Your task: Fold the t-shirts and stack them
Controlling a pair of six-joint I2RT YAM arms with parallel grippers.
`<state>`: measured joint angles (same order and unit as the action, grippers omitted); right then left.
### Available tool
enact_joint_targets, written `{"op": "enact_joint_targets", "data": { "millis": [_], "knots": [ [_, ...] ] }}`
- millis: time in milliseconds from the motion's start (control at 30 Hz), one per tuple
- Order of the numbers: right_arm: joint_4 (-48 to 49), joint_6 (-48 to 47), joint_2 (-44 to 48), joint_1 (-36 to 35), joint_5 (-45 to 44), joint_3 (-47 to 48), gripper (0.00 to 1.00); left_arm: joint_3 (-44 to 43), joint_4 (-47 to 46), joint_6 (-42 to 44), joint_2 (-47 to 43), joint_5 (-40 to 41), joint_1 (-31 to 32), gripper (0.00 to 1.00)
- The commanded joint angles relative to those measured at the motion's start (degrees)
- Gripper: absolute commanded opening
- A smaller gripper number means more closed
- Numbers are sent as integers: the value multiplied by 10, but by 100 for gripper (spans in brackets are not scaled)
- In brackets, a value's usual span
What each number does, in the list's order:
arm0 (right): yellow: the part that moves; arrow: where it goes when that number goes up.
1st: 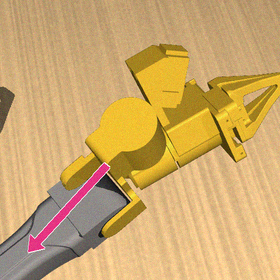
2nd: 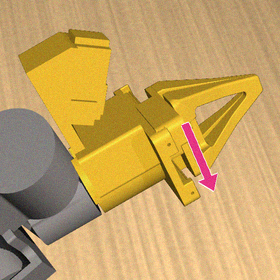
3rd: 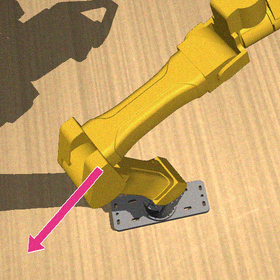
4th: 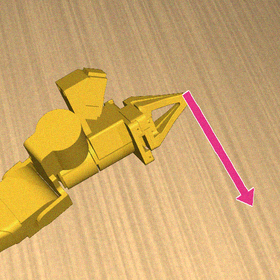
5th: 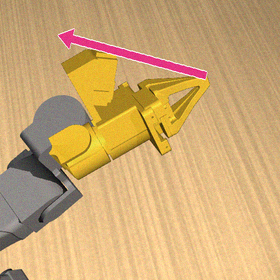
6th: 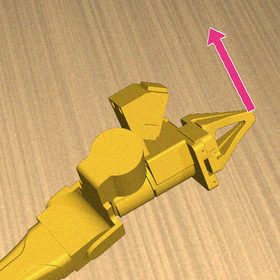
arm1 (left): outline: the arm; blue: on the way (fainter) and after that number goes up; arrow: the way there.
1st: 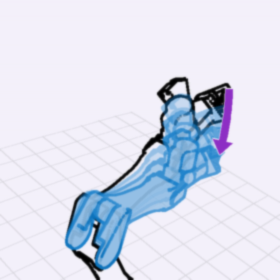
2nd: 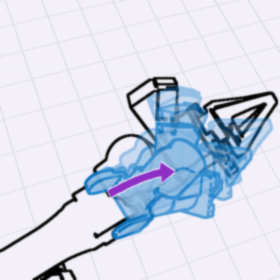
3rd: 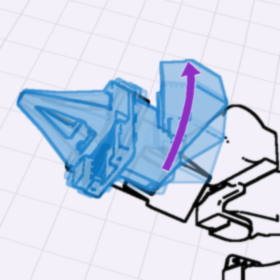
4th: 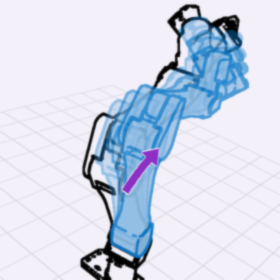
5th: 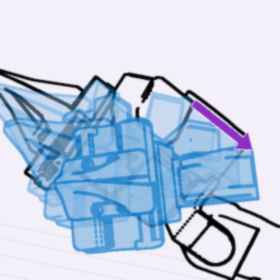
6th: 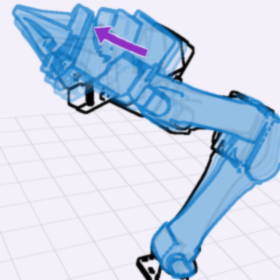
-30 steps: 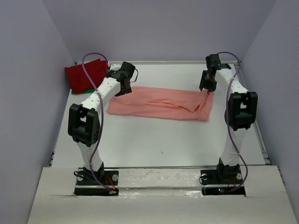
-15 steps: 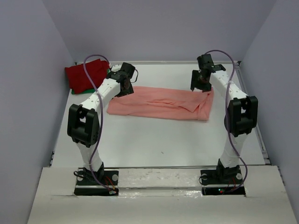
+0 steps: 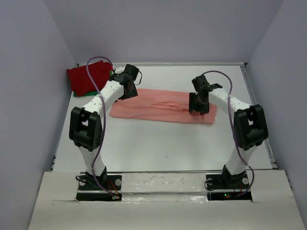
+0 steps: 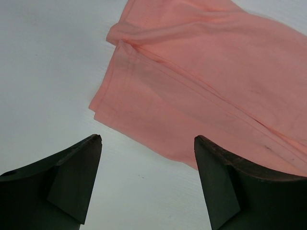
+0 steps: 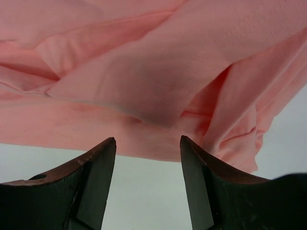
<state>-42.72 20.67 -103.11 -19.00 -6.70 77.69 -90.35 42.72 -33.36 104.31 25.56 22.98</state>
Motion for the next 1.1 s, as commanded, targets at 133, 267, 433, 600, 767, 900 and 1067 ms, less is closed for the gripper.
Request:
{"op": "enact_joint_targets", "data": {
  "millis": [133, 267, 433, 600, 767, 900, 1067],
  "knots": [
    [45, 30, 25, 9, -46, -34, 61, 15, -2, 8, -32, 19, 4, 88],
    [47, 27, 15, 14, -43, -31, 59, 18, -4, 8, -32, 15, 4, 88],
    [50, 20, 3, 27, -33, -12, 56, 19, -8, 11, -32, 15, 3, 88],
    [52, 13, -17, 27, -18, 8, 46, 24, -11, 15, -32, 19, 4, 88],
    [53, 13, -25, 27, 0, 23, 39, 27, -15, 17, -34, 22, 3, 88],
    [53, 13, -23, 27, 0, 26, 40, 28, -17, 20, -32, 20, 3, 88],
    [52, 10, -27, 27, 1, 25, 40, 28, -19, 21, -31, 17, 3, 88]
  ]
}}
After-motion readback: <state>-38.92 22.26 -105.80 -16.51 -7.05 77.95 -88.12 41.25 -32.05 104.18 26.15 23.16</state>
